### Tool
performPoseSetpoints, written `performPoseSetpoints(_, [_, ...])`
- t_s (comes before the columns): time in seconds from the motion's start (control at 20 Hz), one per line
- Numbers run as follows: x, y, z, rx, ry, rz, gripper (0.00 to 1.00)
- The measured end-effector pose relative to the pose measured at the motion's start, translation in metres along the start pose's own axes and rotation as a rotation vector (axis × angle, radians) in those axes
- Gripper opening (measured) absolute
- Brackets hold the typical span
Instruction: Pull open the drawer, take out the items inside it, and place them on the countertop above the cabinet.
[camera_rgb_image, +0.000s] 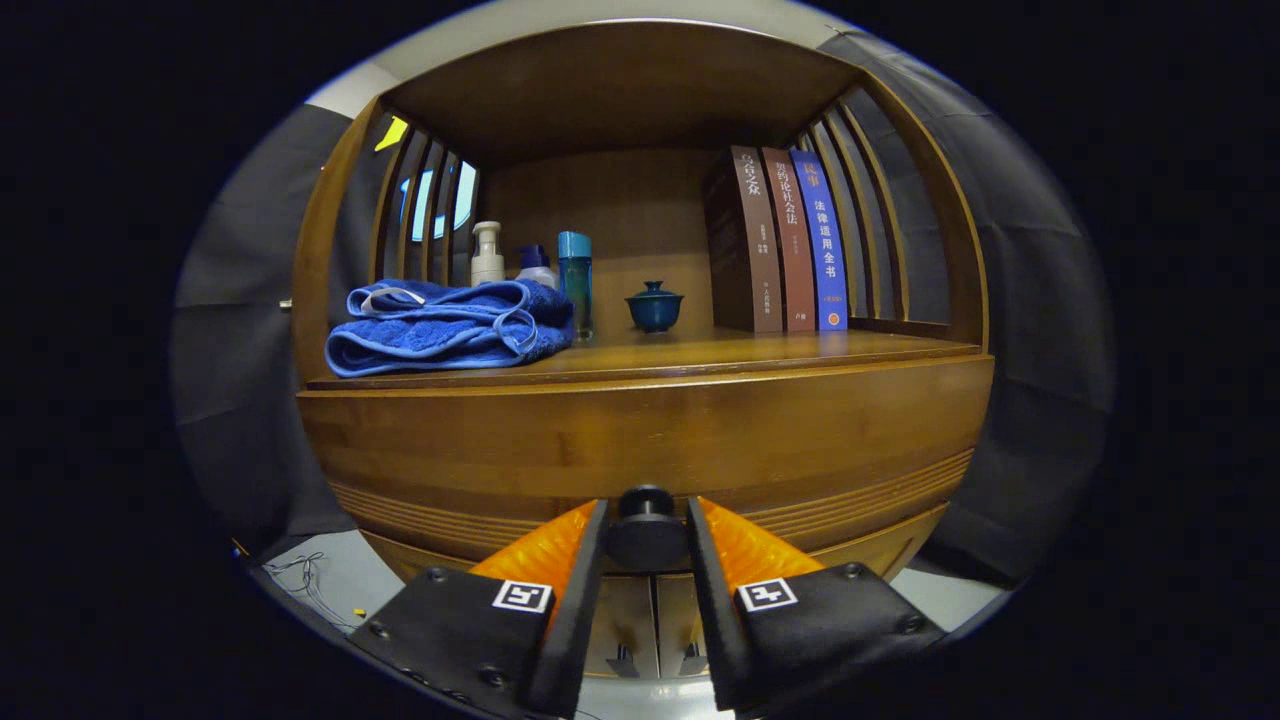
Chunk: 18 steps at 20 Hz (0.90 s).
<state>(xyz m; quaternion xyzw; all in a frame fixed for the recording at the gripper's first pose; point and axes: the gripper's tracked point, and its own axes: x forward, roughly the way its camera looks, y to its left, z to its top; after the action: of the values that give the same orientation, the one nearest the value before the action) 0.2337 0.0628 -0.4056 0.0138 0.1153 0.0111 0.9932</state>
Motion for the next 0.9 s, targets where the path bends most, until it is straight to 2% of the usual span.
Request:
performPoseSetpoints(0.2, [-0.01, -0.002, 0.001, -0.022, 0.009, -0.009, 0.34])
performPoseSetpoints(0.45, [-0.01, -0.002, -0.001, -0.002, 0.035, -0.013, 0.34])
performPoseSetpoints(0.9, [-0.073, -0.006, -0.007, 0.016, 0.045, -0.005, 0.34])
